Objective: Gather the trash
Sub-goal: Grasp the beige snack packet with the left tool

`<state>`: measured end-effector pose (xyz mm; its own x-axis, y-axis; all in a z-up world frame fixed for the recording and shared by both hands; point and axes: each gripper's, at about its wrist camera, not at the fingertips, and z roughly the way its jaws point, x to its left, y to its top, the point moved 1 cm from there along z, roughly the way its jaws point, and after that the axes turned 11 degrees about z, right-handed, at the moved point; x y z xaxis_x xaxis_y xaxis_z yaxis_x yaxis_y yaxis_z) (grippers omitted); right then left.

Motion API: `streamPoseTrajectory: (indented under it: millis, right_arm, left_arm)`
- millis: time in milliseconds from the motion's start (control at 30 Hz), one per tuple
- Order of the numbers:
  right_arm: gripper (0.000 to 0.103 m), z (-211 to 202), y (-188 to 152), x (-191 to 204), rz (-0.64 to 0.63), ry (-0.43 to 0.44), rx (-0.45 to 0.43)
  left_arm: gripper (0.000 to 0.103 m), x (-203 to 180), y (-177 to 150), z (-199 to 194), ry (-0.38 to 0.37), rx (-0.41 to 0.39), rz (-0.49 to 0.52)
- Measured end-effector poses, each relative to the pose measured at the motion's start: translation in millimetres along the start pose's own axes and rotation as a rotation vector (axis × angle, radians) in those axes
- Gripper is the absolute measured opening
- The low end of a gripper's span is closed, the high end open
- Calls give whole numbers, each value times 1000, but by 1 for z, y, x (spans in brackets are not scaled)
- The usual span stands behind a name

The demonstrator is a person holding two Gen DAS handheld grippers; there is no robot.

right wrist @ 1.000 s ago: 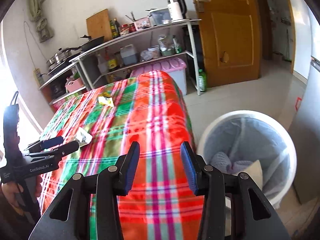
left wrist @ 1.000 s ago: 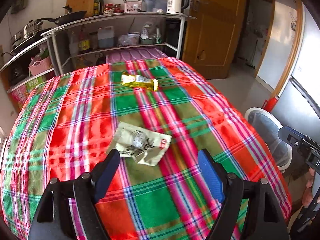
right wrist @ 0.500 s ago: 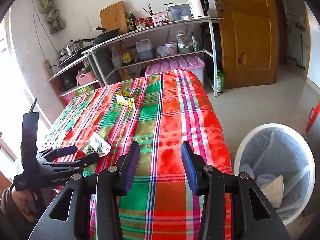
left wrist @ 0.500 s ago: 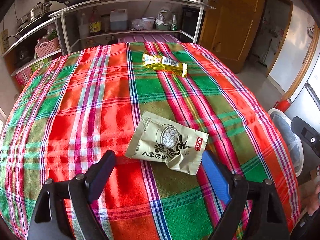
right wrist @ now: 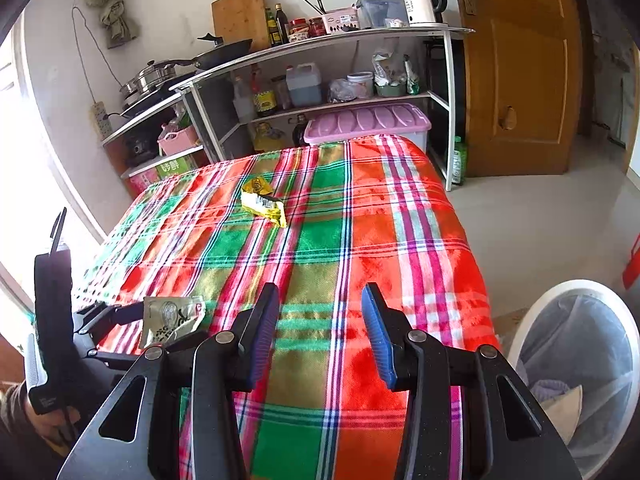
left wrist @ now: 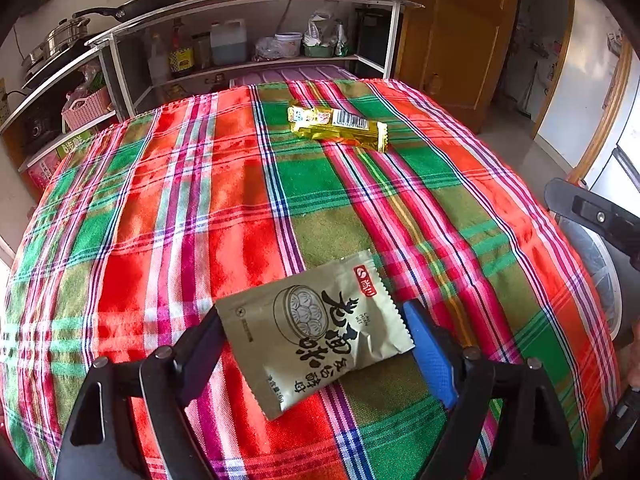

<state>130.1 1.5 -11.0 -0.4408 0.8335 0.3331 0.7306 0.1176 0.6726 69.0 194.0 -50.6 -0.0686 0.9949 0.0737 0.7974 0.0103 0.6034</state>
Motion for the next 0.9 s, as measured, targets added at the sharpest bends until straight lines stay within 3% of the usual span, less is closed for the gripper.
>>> streamPoseTrajectory:
  millis: [267,567,900]
  right_arm:
    - [44,23,9,20,-40,12,25]
    - [44,65,30,42,-100,38,60]
    - [44,115,52,71,-195,69,74]
  left_arm:
    - [75,8,-1,-5,-21,-18,12]
    - [44,18,0,-15,-38,-71,-6]
    - [34,39,0,-11,-39,-95,-85]
